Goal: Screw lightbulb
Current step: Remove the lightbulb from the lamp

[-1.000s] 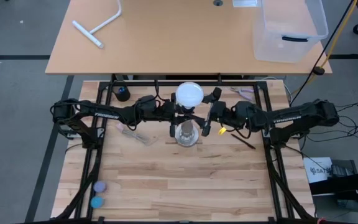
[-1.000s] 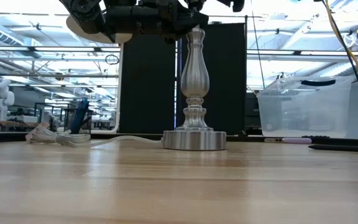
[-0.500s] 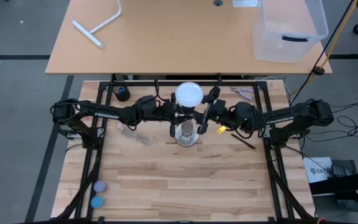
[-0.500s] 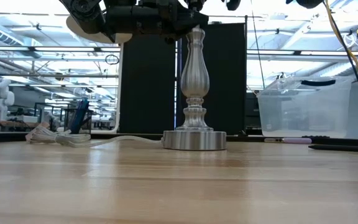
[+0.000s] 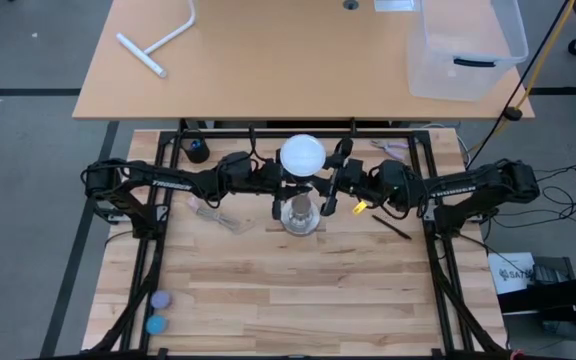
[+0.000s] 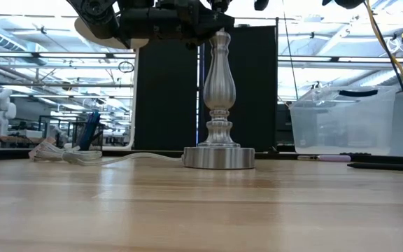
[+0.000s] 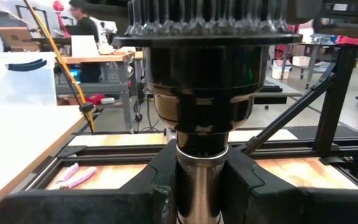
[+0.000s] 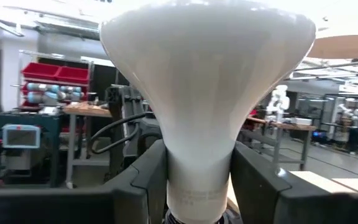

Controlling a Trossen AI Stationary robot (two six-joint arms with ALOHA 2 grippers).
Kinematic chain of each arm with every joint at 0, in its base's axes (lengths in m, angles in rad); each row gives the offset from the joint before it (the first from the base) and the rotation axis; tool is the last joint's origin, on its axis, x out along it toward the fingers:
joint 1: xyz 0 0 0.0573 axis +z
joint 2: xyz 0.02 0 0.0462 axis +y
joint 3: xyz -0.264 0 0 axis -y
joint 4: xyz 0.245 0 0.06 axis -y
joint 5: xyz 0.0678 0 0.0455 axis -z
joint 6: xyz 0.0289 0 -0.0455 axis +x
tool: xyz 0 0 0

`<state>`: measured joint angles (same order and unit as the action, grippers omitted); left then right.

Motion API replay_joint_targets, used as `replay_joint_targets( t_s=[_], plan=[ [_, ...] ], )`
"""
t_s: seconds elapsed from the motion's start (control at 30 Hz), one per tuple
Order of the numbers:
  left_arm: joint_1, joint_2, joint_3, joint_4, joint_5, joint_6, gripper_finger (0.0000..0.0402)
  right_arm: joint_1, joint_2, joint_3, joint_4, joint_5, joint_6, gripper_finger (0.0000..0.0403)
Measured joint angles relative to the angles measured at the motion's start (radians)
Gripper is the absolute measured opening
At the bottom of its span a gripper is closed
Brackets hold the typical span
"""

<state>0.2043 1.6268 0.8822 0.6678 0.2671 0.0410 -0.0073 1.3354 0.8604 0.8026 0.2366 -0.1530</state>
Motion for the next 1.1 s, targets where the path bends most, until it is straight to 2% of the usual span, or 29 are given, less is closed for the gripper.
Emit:
replay_joint_targets(
  t_s=[0.63, 0.9, 1.1],
  plan=[
    [0.0, 0.0, 0.0, 0.0, 0.031, -0.002, 0.0072, -0.225, -0.017, 0.008, -0.076, -0.505, 0.245, 0.0135],
    [-0.001, 0.0, 0.0, 0.001, 0.065, 0.001, 0.0072, -0.273, -0.017, 0.132, -0.341, -0.668, 0.21, 0.0135],
    [-0.002, 0.0, 0.0, 0.001, 0.069, 0.001, 0.0072, -0.29, -0.016, 0.184, -0.442, -0.749, 0.184, 0.0135]
  ],
)
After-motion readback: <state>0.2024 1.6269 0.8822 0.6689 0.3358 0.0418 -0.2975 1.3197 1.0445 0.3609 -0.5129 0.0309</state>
